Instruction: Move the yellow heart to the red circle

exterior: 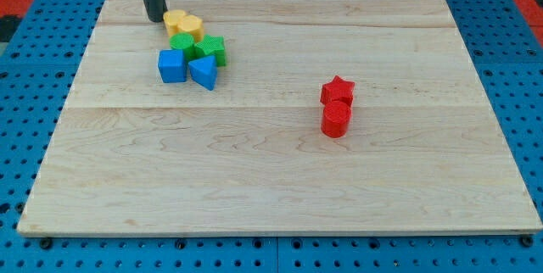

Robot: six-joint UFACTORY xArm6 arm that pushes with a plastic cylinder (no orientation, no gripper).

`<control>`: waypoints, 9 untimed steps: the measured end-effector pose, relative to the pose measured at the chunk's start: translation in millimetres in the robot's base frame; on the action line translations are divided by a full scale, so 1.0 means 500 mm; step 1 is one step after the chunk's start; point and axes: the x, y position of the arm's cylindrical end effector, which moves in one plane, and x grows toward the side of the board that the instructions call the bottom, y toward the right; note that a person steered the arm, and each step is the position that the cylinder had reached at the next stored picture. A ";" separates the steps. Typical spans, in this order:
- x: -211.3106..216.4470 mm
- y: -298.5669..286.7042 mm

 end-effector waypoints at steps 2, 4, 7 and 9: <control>0.063 0.183; 0.116 0.377; 0.186 0.401; 0.075 0.288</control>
